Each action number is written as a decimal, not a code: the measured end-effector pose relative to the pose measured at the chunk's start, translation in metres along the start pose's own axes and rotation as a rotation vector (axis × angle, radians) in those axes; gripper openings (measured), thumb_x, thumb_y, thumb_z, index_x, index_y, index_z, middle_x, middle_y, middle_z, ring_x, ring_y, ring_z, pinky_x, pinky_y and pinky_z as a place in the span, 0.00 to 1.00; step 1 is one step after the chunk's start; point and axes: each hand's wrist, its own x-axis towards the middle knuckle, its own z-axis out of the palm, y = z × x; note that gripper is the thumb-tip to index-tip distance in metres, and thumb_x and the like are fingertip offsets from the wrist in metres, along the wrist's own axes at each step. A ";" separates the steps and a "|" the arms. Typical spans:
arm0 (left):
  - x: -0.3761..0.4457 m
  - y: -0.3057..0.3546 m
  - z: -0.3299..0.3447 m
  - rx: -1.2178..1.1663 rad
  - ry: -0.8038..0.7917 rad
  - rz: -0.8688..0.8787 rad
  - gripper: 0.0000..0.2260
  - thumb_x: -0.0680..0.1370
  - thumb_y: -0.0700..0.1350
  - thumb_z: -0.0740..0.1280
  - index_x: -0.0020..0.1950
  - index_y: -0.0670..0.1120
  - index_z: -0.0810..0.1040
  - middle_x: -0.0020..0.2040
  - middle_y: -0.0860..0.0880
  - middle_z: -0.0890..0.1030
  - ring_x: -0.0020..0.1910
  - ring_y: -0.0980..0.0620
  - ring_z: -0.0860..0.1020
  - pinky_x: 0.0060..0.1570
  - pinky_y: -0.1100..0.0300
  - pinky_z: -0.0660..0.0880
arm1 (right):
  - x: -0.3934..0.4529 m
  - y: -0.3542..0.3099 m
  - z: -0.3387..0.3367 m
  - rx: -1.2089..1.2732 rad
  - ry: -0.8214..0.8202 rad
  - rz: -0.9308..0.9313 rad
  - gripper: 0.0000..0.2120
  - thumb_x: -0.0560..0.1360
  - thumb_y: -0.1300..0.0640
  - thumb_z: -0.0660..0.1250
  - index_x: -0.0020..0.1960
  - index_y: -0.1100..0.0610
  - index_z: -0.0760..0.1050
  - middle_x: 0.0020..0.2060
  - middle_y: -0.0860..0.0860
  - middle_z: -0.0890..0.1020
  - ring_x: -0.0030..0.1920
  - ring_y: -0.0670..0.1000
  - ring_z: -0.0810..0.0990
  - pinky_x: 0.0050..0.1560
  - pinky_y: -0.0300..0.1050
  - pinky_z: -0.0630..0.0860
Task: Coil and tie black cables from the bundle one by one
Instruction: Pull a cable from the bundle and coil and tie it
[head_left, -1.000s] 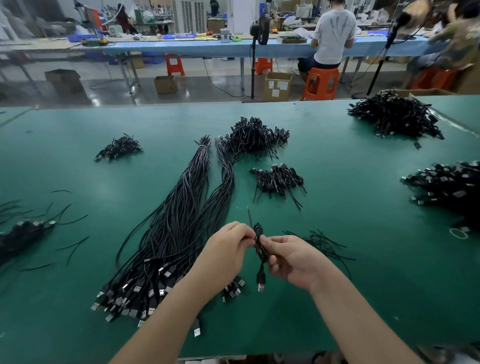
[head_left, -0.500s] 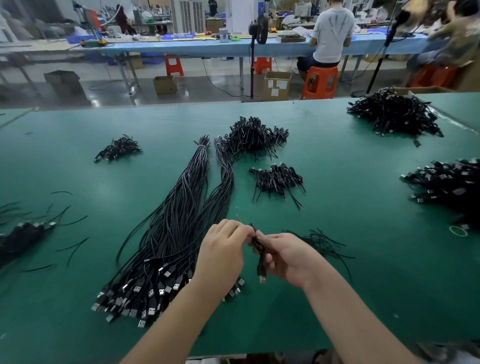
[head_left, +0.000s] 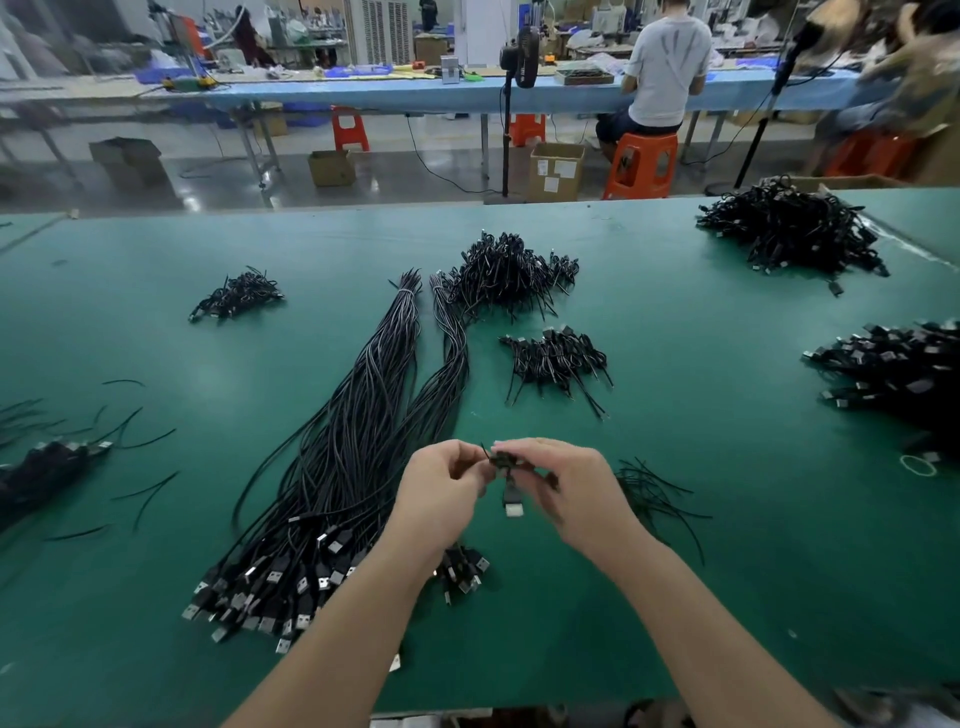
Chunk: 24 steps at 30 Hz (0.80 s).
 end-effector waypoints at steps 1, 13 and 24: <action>-0.001 0.001 0.000 0.020 0.004 0.018 0.06 0.80 0.39 0.69 0.44 0.47 0.82 0.38 0.50 0.83 0.37 0.56 0.77 0.41 0.65 0.73 | 0.001 -0.001 -0.001 0.036 0.017 0.052 0.10 0.77 0.61 0.71 0.57 0.54 0.84 0.44 0.40 0.85 0.43 0.39 0.81 0.46 0.29 0.74; 0.000 -0.012 0.003 0.679 0.307 1.022 0.08 0.70 0.29 0.68 0.43 0.41 0.79 0.41 0.48 0.80 0.42 0.47 0.77 0.48 0.57 0.68 | 0.005 -0.013 -0.010 1.165 -0.282 0.911 0.11 0.79 0.54 0.67 0.46 0.62 0.82 0.33 0.52 0.79 0.27 0.45 0.75 0.26 0.37 0.76; 0.004 0.008 -0.005 0.053 0.028 0.038 0.06 0.80 0.40 0.69 0.44 0.49 0.81 0.36 0.51 0.82 0.37 0.53 0.77 0.40 0.61 0.76 | 0.003 -0.007 -0.007 0.021 -0.011 0.053 0.12 0.77 0.56 0.71 0.60 0.48 0.81 0.52 0.39 0.82 0.49 0.39 0.79 0.45 0.31 0.75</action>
